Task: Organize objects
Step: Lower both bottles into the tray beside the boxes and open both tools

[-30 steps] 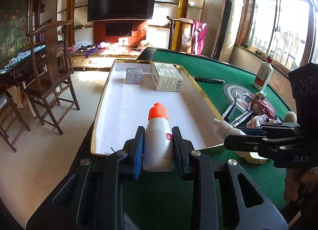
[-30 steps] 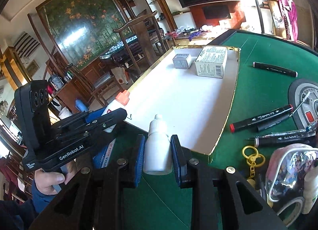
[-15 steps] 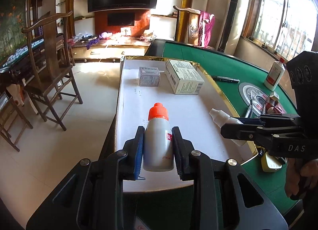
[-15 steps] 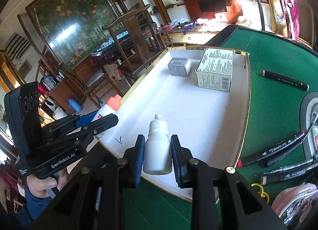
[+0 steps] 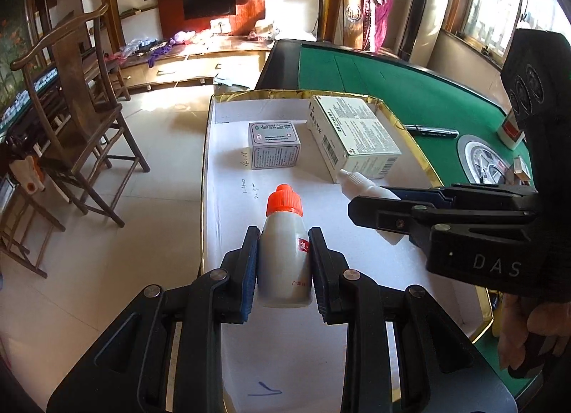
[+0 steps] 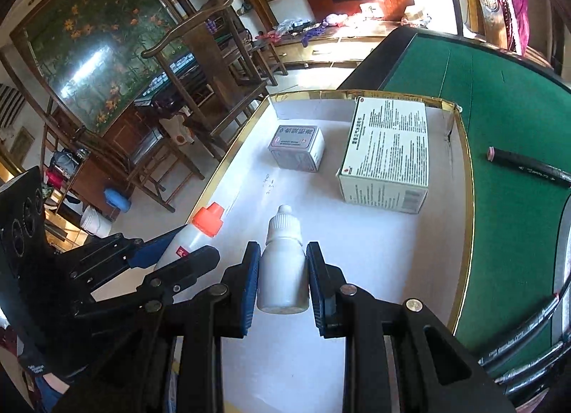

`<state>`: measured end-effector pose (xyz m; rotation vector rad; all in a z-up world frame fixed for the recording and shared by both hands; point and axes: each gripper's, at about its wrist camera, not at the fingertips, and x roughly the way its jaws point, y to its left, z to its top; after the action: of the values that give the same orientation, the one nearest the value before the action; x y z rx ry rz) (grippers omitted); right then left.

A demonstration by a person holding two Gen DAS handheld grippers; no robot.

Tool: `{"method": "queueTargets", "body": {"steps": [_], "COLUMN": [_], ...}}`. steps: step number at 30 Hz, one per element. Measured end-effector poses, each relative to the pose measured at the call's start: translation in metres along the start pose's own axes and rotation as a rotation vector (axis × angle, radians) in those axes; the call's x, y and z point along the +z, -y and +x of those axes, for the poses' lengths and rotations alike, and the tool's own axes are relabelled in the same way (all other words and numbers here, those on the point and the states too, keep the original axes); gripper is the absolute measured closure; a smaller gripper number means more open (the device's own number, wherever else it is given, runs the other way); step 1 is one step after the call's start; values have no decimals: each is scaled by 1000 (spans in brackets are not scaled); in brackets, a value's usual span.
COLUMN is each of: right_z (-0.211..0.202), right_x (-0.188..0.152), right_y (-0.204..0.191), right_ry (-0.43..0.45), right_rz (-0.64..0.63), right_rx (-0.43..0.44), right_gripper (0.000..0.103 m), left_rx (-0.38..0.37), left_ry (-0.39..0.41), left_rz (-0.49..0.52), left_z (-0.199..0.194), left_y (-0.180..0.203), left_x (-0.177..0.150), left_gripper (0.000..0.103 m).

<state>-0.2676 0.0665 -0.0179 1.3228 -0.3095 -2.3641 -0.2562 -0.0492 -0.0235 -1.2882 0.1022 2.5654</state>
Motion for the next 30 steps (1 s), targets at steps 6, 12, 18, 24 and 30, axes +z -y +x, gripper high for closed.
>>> {"method": "queueTargets", "body": {"steps": [6, 12, 18, 24, 30], "right_z": [25, 41, 43, 28, -34], "right_x": [16, 18, 16, 14, -9], "right_y": [12, 17, 18, 22, 20], "right_ry": [-18, -26, -18, -2, 95], "right_rz": [100, 120, 111, 111, 69], "right_rx": [7, -28, -35, -3, 87], "right_gripper": [78, 78, 77, 77, 77], "left_rx": [-12, -8, -49, -84, -30], "left_ry": [-65, -92, -80, -29, 39], "left_rz": [-41, -92, -123, -152, -86], "left_z": [23, 38, 41, 22, 8], "left_y": [-15, -26, -29, -26, -13], "left_x": [16, 18, 16, 5, -6], "left_gripper": [76, 76, 76, 72, 72]}}
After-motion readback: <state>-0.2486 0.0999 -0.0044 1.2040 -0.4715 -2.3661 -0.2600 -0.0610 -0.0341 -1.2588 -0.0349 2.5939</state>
